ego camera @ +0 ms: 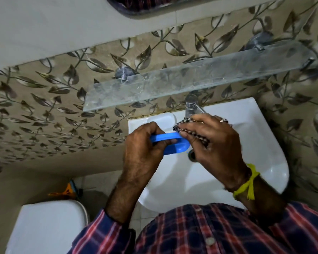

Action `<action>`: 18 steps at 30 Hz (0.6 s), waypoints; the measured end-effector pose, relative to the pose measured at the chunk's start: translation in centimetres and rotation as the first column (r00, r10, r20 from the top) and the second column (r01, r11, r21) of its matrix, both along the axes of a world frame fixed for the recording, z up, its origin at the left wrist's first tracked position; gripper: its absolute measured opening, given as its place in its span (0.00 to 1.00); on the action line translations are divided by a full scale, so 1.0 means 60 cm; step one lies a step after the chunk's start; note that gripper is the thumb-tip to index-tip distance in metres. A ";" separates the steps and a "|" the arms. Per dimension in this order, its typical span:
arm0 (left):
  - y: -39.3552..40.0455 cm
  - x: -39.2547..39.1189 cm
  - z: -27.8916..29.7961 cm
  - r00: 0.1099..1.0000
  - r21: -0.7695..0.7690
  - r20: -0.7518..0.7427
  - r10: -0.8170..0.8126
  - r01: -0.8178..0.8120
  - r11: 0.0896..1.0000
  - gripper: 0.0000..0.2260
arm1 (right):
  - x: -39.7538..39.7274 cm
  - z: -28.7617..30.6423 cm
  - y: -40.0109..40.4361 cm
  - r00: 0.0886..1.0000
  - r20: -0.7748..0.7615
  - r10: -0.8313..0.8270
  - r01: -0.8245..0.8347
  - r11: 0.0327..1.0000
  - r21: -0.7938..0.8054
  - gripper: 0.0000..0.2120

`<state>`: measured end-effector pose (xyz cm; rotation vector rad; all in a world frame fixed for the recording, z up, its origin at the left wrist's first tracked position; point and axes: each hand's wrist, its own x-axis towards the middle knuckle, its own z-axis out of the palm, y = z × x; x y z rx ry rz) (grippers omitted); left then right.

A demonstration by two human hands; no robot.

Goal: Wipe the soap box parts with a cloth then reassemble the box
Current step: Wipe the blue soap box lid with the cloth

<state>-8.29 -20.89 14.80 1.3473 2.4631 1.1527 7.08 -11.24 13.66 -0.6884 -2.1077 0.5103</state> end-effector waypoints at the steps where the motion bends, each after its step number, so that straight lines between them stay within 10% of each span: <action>1: -0.002 -0.006 -0.003 0.999 0.040 0.033 0.019 -0.020 0.999 0.15 | -0.001 -0.002 -0.006 1.000 0.008 0.012 -0.013 0.999 0.038 0.08; 13: -0.009 0.006 -0.032 0.872 0.297 0.488 -0.039 -0.123 0.947 0.12 | 0.000 -0.002 -0.017 0.981 -0.195 -0.013 -0.013 0.991 -0.130 0.13; 18: -0.012 0.008 -0.041 0.818 0.194 0.552 -0.165 0.067 0.979 0.10 | -0.012 0.014 -0.005 0.999 -0.046 -0.011 0.009 0.999 -0.043 0.10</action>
